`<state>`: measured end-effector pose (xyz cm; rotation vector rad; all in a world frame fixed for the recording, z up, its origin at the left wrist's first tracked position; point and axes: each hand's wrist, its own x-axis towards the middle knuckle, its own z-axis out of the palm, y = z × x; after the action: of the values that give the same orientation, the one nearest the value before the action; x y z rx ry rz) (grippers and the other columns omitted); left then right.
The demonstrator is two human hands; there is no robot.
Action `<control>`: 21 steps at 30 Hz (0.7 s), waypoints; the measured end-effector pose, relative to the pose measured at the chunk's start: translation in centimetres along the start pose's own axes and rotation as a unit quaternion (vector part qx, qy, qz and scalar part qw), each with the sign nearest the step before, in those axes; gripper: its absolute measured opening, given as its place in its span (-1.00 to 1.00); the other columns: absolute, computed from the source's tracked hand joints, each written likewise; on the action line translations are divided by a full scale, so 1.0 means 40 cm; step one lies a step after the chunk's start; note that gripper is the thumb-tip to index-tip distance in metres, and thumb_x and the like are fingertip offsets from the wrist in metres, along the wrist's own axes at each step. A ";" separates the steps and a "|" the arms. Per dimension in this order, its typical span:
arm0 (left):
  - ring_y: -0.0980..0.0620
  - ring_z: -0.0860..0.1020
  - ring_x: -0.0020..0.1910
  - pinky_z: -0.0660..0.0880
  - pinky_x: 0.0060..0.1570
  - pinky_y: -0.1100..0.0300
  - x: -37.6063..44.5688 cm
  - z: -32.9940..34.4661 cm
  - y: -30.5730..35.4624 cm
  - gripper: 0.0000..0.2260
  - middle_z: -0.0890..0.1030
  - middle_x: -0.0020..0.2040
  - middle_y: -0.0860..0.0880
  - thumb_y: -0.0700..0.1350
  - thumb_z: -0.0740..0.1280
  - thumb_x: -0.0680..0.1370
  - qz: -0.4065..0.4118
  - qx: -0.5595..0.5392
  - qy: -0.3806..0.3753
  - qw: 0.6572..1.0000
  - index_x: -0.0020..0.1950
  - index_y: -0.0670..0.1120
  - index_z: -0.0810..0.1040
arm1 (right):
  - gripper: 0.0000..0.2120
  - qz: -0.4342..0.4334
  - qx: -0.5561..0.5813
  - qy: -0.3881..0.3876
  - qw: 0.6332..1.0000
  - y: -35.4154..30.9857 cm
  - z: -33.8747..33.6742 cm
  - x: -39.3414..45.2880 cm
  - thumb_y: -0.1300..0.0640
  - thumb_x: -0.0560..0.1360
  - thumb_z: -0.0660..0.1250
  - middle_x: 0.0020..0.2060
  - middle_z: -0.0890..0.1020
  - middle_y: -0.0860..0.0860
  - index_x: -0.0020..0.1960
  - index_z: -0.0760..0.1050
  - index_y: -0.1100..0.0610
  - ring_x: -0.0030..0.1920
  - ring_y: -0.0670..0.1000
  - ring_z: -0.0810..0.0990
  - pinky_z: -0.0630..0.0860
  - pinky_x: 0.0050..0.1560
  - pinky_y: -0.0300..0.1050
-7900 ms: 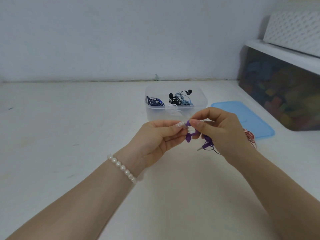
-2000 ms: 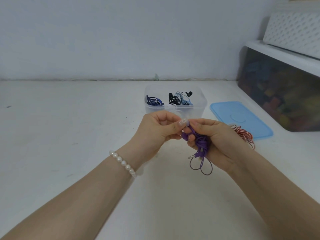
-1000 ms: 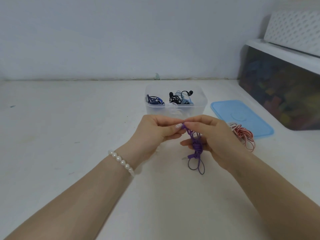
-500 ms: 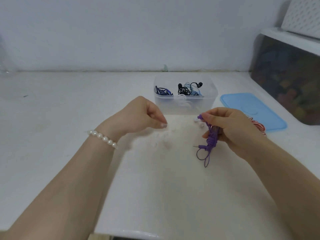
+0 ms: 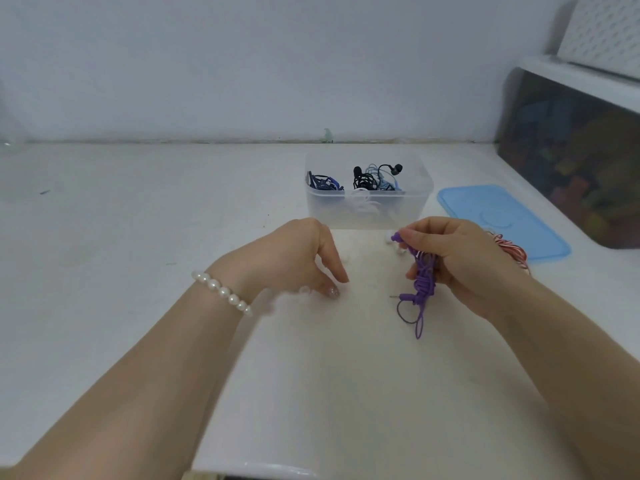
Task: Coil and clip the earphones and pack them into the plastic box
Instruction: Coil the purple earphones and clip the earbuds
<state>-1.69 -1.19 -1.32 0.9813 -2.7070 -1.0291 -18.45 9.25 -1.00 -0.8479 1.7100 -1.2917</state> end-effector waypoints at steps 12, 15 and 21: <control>0.14 0.60 -0.37 0.52 -0.30 0.34 -0.003 0.013 0.041 -0.87 0.65 -0.37 0.00 -0.34 0.44 0.36 0.043 -0.376 0.152 0.913 -0.25 -0.12 0.63 | -0.95 -0.066 0.070 -0.015 0.995 -0.008 0.000 -0.015 0.21 0.36 0.36 -0.41 0.55 0.01 -0.21 0.57 0.20 -0.53 -0.03 0.49 0.45 -0.45 -0.26; 0.08 0.63 -0.39 0.56 -0.32 0.31 0.003 0.042 0.065 -0.87 0.65 -0.38 -0.06 -0.42 0.35 0.39 -0.006 -0.548 0.130 0.827 -0.16 -0.23 0.60 | -0.90 -0.100 0.082 -0.015 0.991 -0.011 0.007 -0.024 0.13 0.25 0.38 -0.44 0.55 0.01 -0.28 0.60 0.15 -0.51 -0.02 0.50 0.46 -0.40 -0.25; 0.02 0.67 -0.27 0.60 -0.23 0.27 0.002 0.054 0.084 -0.88 0.68 -0.27 -0.16 -0.39 0.27 0.45 -0.037 -0.660 0.073 0.747 -0.06 -0.33 0.57 | -0.88 -0.139 0.080 0.022 0.987 -0.007 0.006 -0.025 0.08 0.18 0.42 -0.48 0.56 0.02 -0.32 0.65 0.10 -0.50 -0.05 0.52 0.50 -0.22 -0.04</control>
<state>-4.17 1.90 -0.91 0.7157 -1.1278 -2.1628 -17.79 9.96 -0.56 -0.9928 1.5351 -1.6218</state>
